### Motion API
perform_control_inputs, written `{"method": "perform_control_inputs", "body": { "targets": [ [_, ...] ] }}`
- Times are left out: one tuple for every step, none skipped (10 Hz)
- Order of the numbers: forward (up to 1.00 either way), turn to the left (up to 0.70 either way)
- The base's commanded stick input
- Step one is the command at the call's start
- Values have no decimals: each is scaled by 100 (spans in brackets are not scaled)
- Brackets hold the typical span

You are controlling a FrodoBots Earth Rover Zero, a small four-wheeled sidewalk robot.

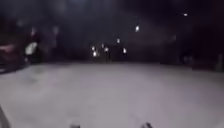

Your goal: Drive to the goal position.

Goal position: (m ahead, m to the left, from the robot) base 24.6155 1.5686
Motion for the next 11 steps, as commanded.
{"method": "perform_control_inputs", "body": {
  "targets": [
    [50,0],
    [50,0],
    [50,0],
    [50,0],
    [50,0],
    [50,0],
    [50,0],
    [50,0],
    [50,0],
    [50,0],
    [50,0]
  ]
}}
